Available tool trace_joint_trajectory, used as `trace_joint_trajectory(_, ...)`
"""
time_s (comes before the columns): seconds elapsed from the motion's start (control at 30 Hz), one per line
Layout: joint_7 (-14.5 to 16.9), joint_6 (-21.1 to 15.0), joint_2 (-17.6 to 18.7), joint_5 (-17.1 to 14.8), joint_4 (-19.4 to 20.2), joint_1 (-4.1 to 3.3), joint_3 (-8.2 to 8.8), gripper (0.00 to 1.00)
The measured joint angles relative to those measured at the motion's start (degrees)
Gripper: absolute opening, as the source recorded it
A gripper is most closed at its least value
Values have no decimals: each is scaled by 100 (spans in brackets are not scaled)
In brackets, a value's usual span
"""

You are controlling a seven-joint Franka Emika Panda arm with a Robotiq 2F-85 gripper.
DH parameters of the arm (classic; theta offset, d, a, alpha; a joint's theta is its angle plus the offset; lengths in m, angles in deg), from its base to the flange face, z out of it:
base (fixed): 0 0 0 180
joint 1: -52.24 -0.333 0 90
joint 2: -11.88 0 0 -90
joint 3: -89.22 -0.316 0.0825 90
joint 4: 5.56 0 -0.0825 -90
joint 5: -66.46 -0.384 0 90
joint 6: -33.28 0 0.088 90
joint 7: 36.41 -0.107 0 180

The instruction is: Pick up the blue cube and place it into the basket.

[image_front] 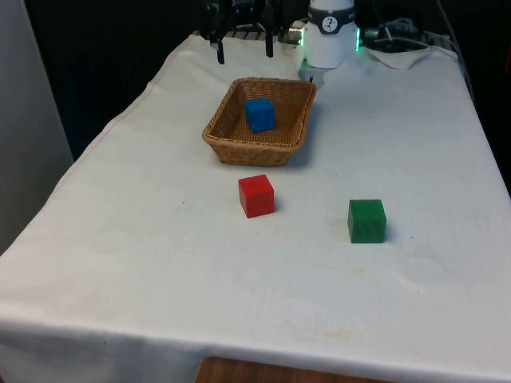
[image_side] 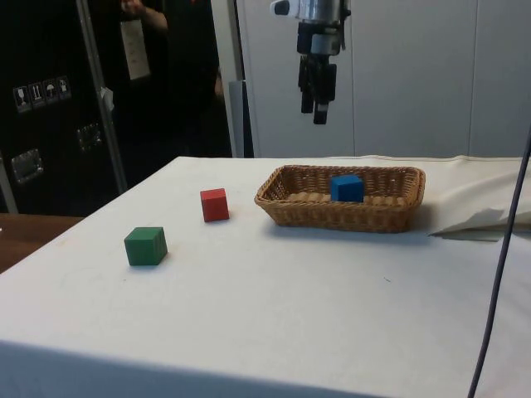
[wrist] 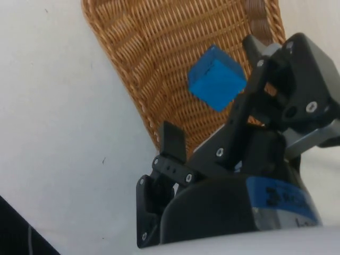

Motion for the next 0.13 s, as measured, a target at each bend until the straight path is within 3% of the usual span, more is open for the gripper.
trace_joint_trajectory(0.13, 6, 80, 29, 0, -92, -6, -57, 100)
